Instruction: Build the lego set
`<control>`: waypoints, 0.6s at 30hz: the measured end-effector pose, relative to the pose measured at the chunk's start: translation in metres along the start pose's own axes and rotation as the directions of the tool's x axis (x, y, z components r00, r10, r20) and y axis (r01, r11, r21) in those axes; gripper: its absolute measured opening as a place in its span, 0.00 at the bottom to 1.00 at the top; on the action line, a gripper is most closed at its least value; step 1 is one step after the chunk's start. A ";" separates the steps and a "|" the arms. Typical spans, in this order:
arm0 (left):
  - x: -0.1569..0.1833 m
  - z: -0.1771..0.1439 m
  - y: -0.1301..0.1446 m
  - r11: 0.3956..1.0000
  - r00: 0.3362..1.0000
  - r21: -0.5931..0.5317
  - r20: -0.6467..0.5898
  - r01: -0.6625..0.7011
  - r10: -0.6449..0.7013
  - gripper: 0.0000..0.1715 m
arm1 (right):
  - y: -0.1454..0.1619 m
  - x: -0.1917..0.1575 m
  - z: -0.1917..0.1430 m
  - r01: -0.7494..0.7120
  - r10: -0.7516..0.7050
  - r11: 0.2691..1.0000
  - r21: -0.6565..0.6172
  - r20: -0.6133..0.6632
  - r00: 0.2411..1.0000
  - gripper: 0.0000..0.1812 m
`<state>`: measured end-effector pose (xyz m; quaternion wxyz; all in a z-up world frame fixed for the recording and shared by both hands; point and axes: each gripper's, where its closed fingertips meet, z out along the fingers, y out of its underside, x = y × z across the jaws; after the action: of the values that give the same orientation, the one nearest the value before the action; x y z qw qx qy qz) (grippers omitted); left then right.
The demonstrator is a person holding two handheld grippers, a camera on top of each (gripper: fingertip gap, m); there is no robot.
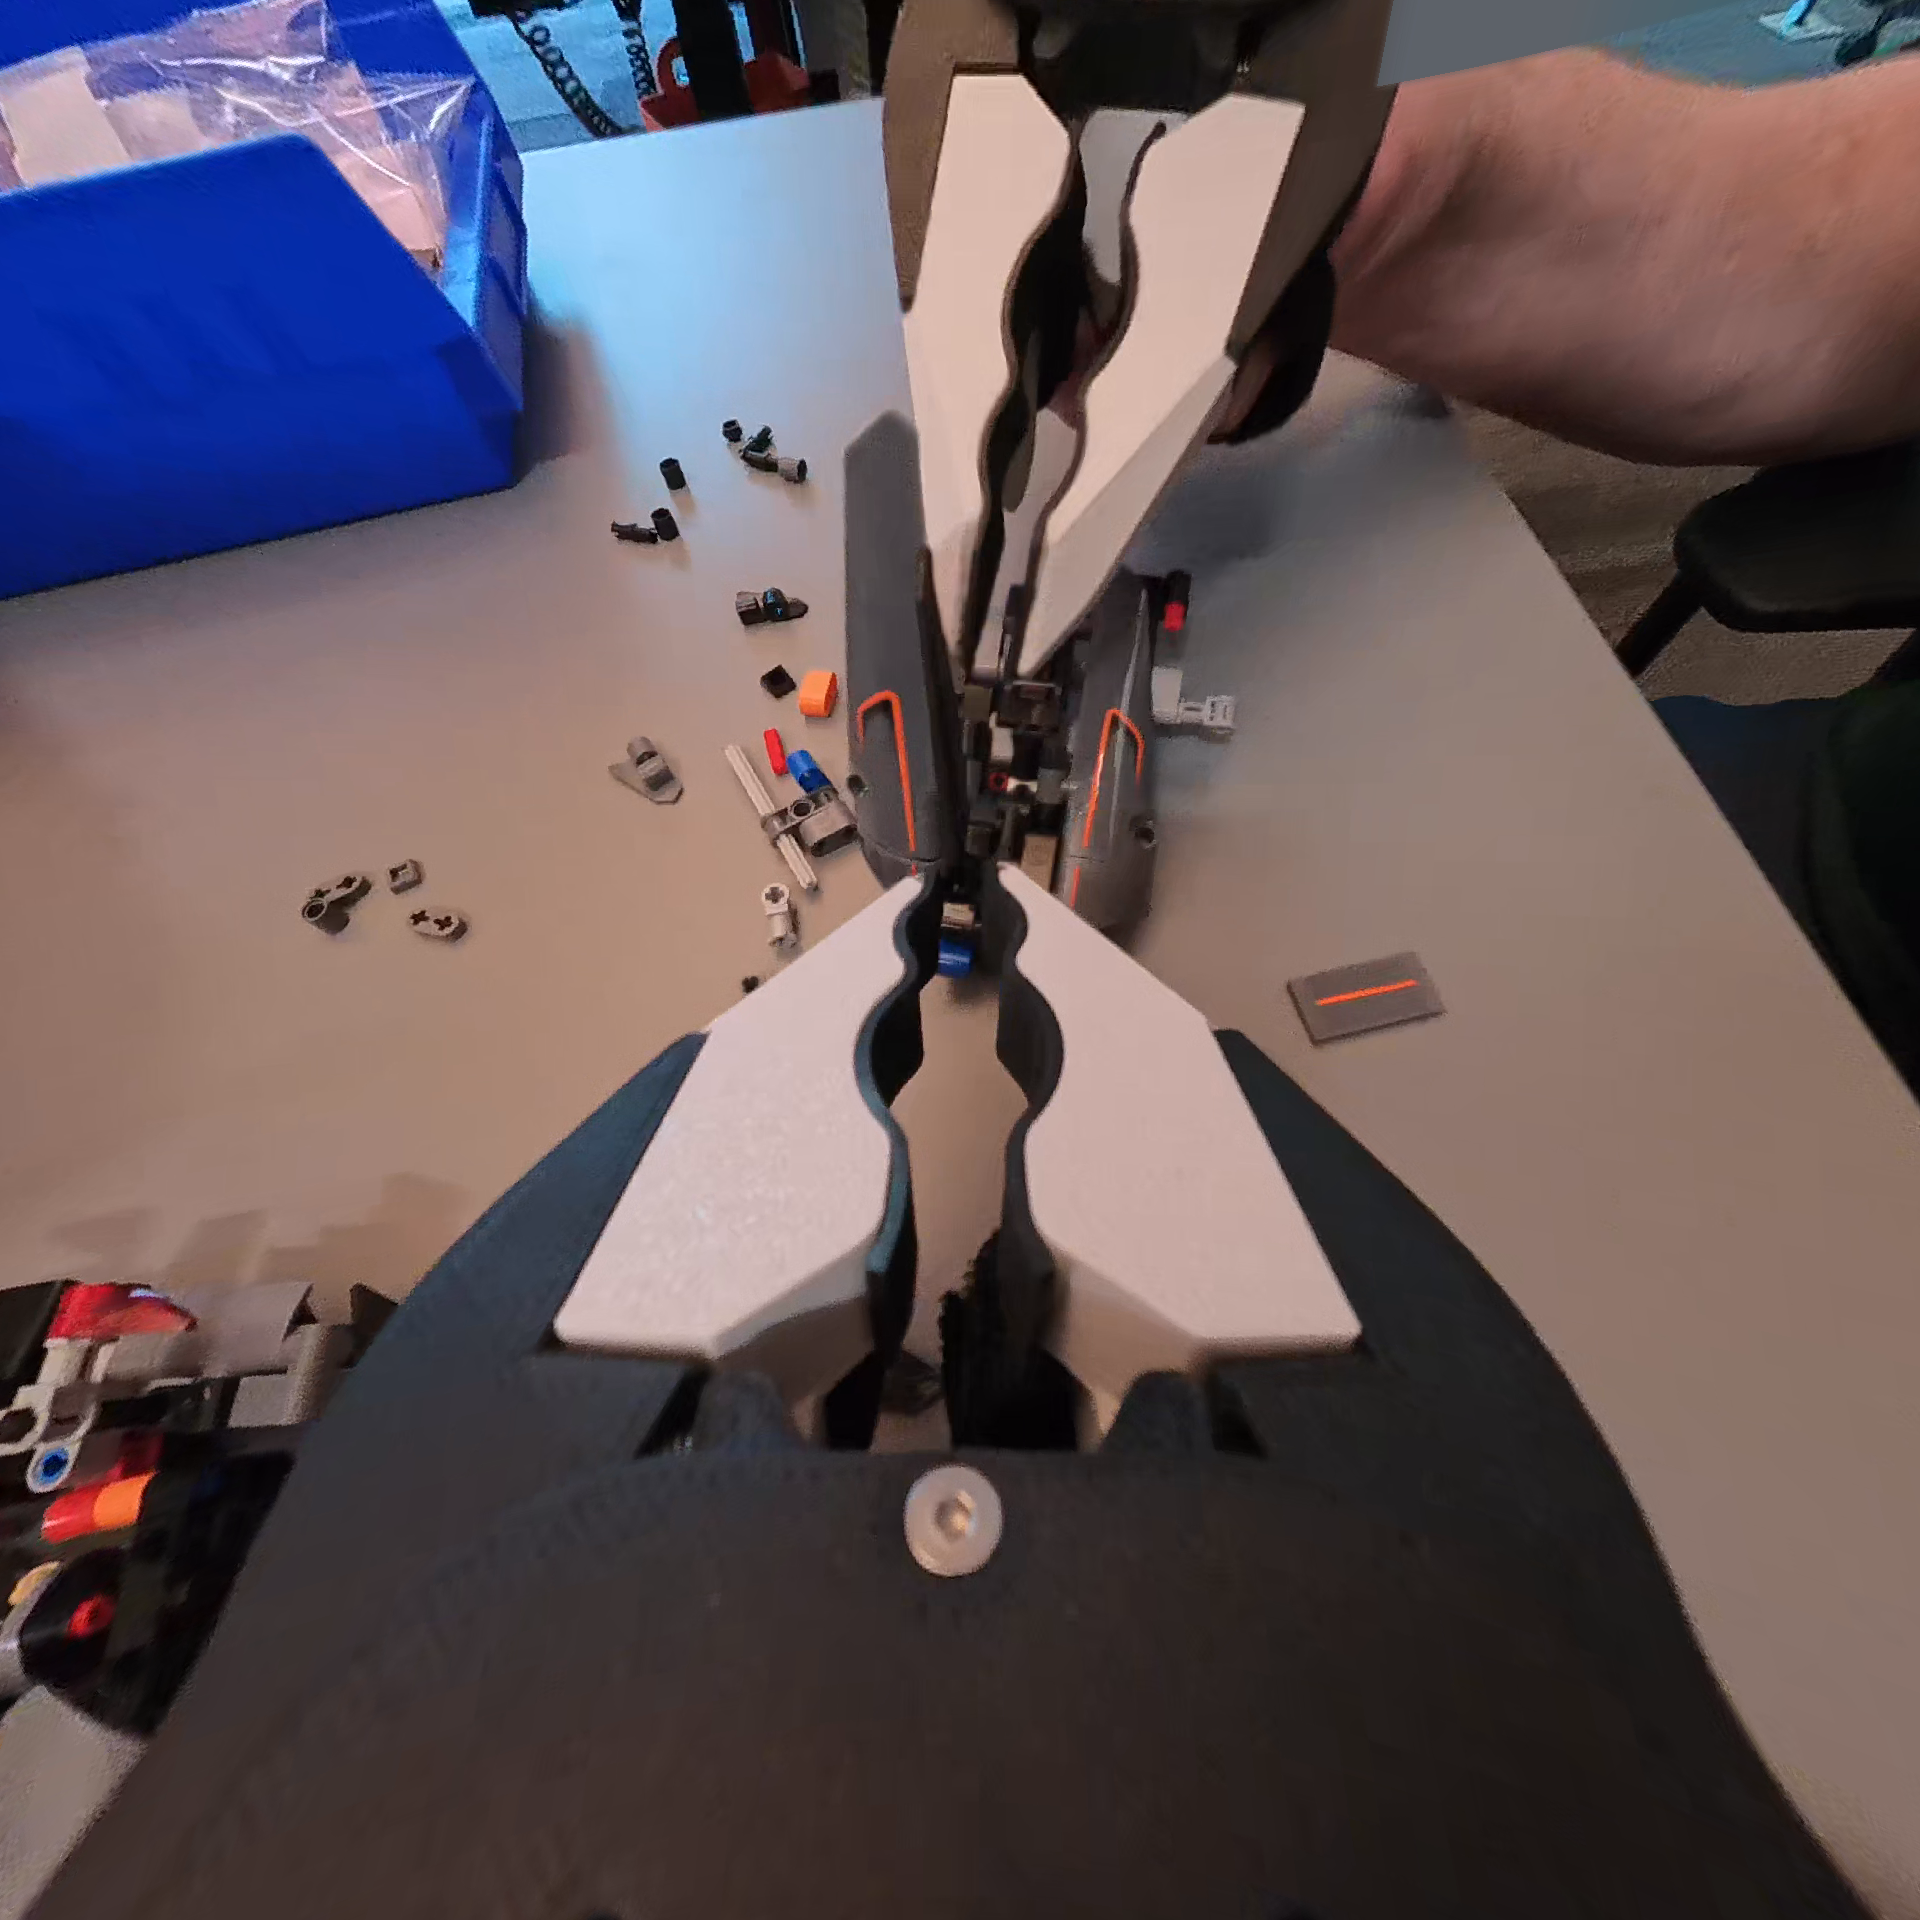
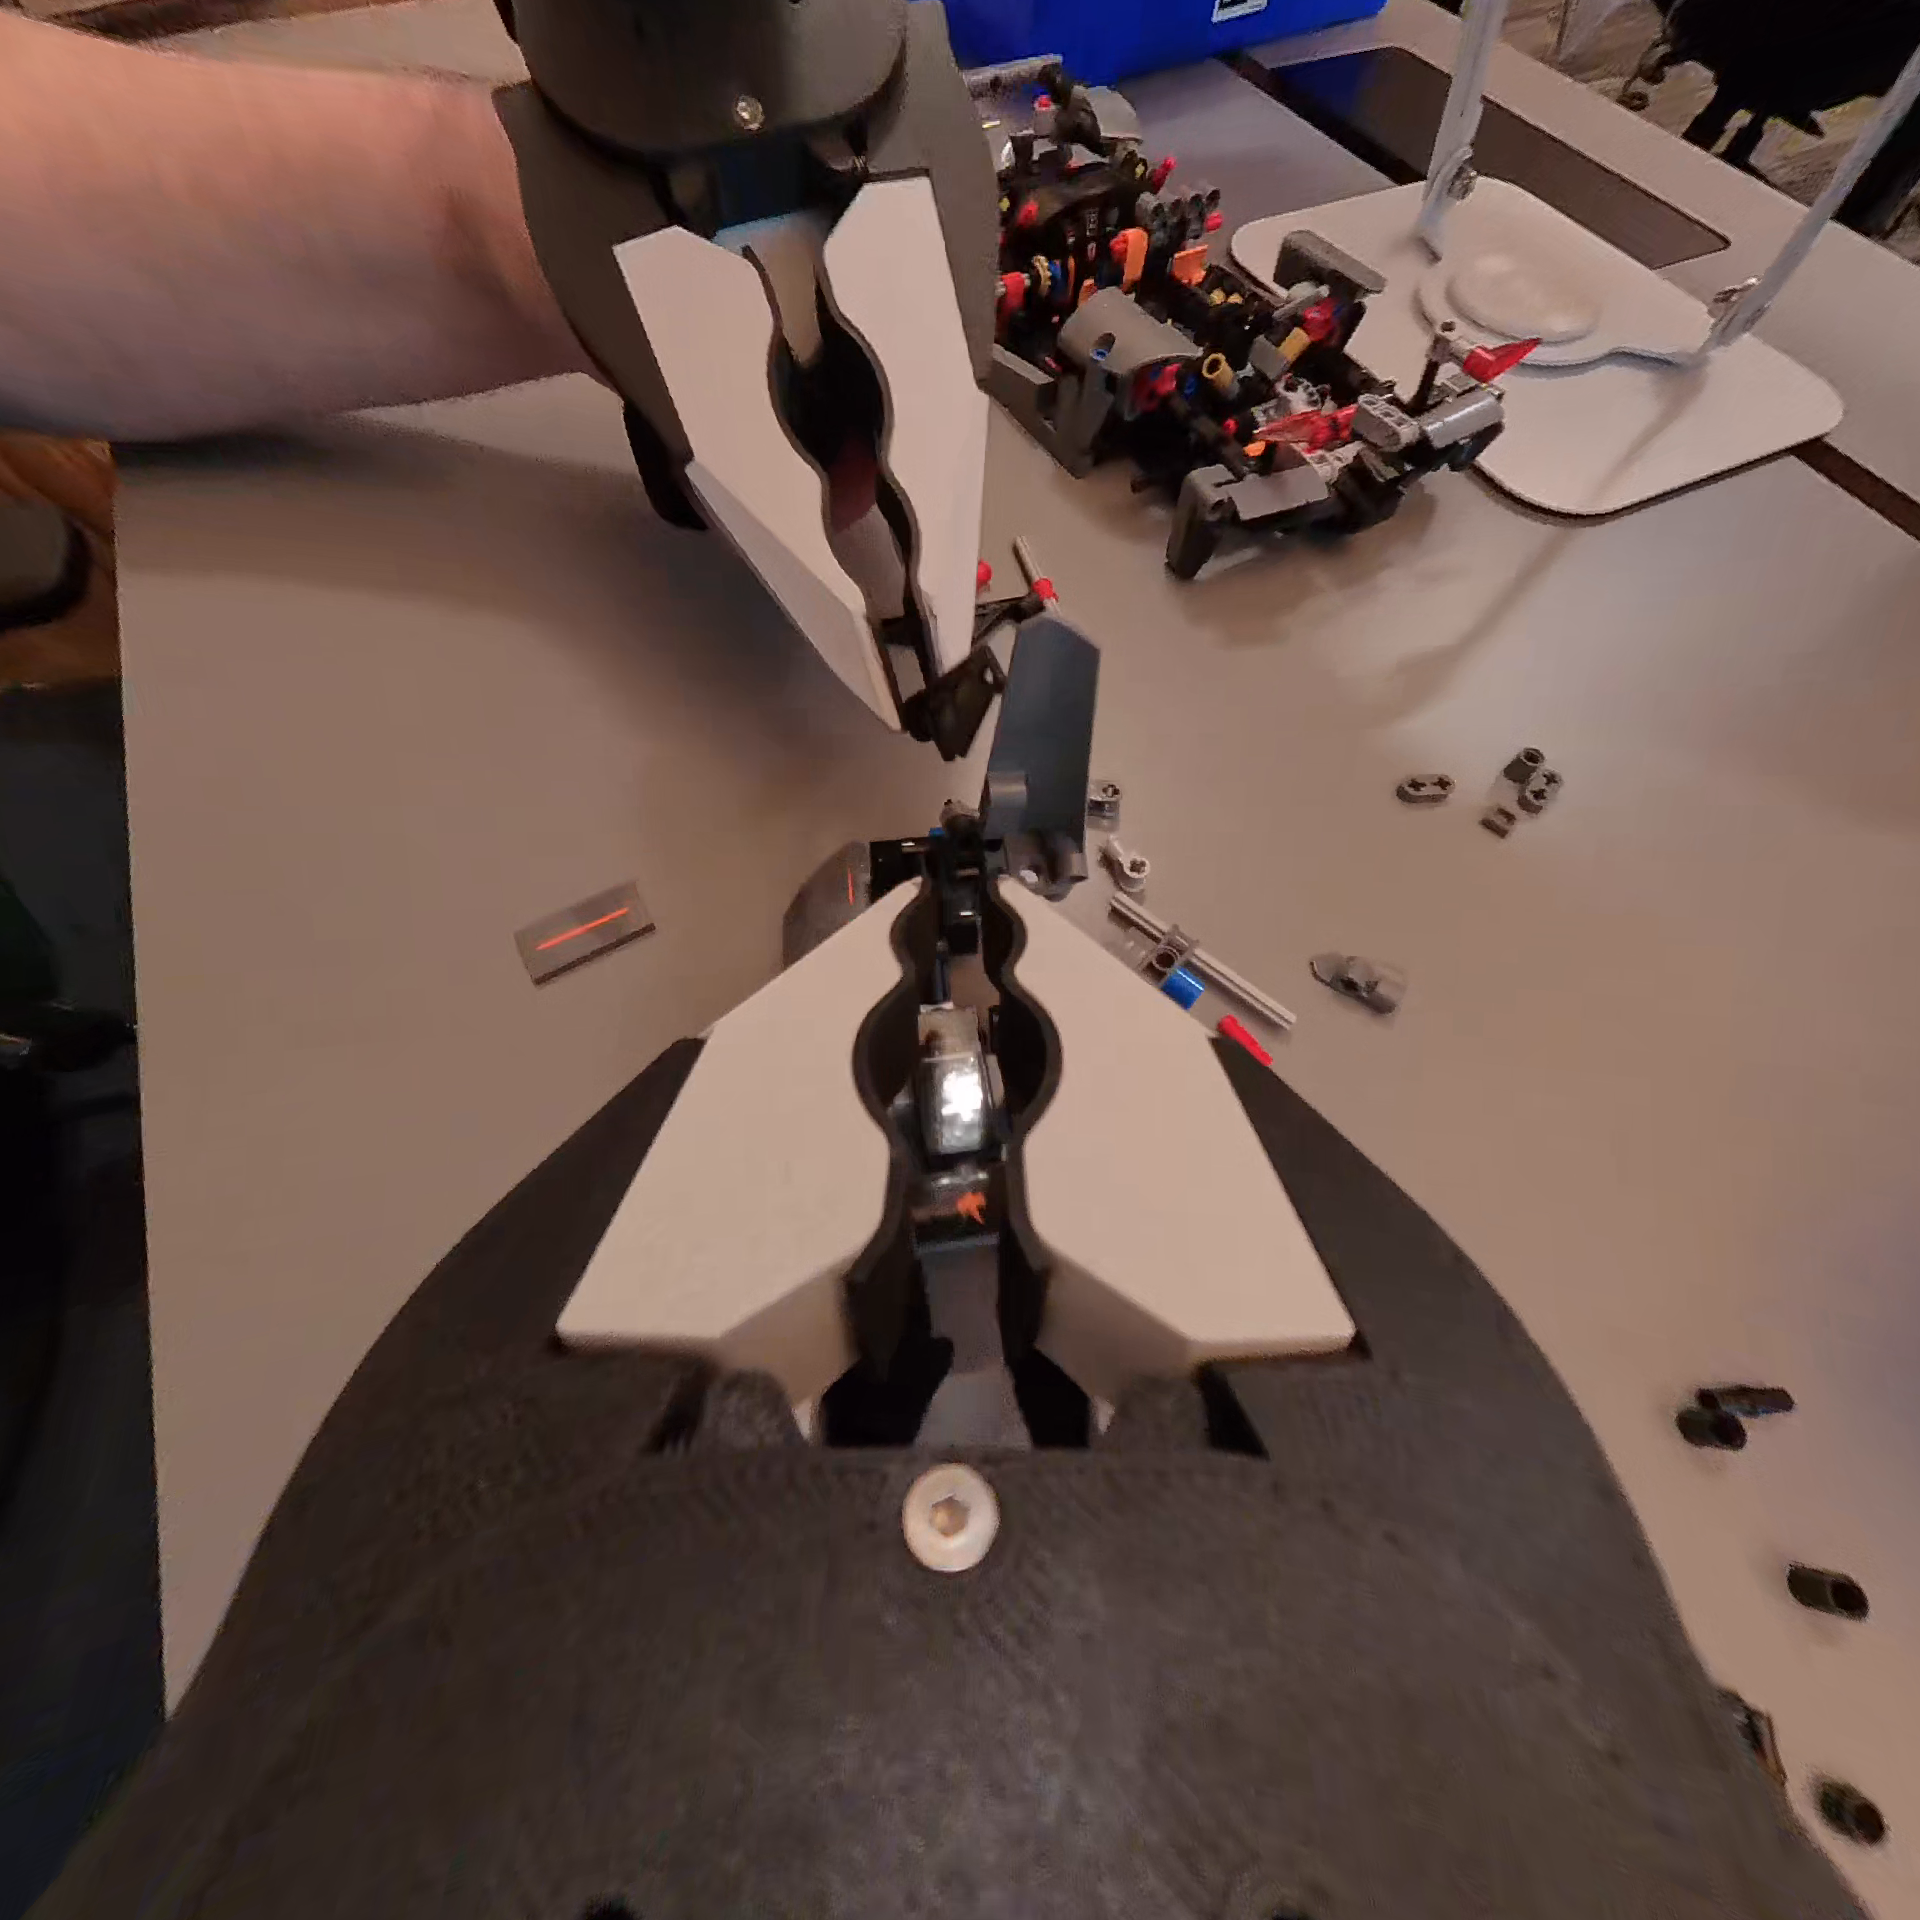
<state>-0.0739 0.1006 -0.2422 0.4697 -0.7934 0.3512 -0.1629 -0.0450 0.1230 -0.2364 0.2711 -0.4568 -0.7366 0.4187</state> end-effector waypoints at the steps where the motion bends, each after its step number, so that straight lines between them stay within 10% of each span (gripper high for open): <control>1: 0.000 0.002 0.002 1.000 1.000 0.001 -0.004 0.007 -0.007 0.03 | 0.000 -0.001 0.003 0.003 -0.003 1.000 -0.004 0.003 1.000 0.03; 18: -0.005 0.015 0.005 1.000 0.999 0.026 -0.053 0.009 -0.007 0.03 | -0.001 0.006 0.013 0.029 -0.030 0.999 -0.021 -0.020 0.999 0.00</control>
<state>-0.0703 0.1121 -0.2533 0.4699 -0.7840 0.3582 -0.1905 -0.0584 0.1231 -0.2426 0.2799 -0.4527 -0.7448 0.4025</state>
